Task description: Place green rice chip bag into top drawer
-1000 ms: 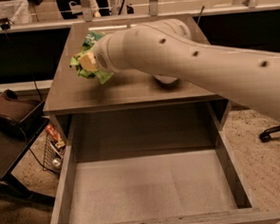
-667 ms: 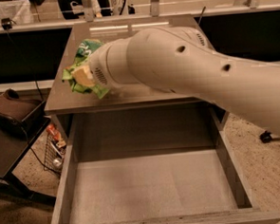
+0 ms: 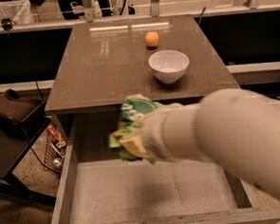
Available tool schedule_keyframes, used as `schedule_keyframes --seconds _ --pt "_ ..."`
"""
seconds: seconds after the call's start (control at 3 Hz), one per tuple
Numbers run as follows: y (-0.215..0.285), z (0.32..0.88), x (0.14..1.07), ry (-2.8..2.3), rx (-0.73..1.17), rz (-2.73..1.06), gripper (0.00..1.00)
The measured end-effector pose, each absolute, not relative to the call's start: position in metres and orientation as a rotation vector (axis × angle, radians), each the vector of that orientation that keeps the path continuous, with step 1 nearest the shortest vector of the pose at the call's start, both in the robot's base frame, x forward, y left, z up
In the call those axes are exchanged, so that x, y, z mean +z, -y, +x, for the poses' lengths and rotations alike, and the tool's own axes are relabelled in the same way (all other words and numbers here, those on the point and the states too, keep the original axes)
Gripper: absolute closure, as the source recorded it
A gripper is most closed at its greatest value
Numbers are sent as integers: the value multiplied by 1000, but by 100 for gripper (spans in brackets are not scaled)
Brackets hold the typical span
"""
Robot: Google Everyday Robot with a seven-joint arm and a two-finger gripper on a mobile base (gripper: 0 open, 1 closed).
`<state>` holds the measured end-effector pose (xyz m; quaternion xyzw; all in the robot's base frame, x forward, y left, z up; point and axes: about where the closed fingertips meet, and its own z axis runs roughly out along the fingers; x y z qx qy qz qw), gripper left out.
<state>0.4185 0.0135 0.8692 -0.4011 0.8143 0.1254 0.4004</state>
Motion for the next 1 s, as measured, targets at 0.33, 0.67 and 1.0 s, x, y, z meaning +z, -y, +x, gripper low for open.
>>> schedule_keyframes --seconds 0.33,0.67,1.0 --pt "52 413 853 -2169 353 -914 100" --pt "52 416 853 -2172 362 -913 100" --pt "27 445 826 -2177 486 -966 100"
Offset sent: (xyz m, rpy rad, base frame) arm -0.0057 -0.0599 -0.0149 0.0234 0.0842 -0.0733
